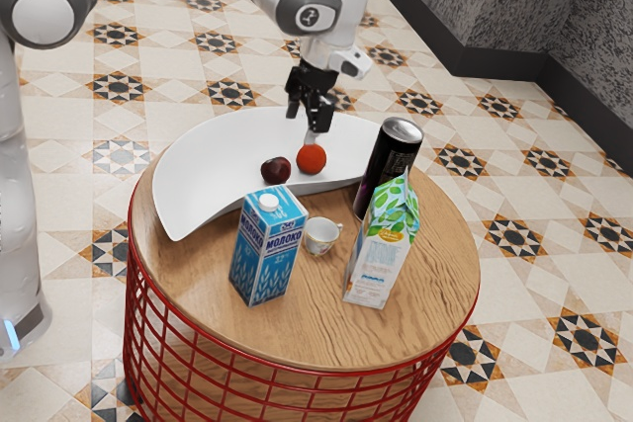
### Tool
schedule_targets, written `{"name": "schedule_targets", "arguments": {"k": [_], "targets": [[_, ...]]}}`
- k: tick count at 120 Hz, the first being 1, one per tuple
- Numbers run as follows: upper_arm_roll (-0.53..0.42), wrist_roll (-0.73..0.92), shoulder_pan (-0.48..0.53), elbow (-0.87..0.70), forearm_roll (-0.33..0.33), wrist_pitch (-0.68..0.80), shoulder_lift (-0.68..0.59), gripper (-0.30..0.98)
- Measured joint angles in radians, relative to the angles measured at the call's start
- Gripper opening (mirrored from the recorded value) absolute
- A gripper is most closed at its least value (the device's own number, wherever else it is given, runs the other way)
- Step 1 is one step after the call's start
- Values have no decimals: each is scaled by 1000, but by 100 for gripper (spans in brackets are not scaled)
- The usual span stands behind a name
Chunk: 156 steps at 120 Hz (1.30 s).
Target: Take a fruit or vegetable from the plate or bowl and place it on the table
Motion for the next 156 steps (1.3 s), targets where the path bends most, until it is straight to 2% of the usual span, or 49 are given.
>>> {"name": "schedule_targets", "arguments": {"k": [18,51,67,102,112,135,146,156], "targets": [[-14,-3,25,-8,-1,7,3,69],[-25,-4,26,41,-29,78,139,69],[-21,-4,60,41,-40,103,165,69],[-21,-4,56,32,-60,149,197,68],[-21,-5,56,31,-62,155,198,62],[-21,-15,54,25,-67,161,196,37],[-22,-25,45,25,-61,157,173,33],[-25,-38,28,25,-43,130,89,31]]}}
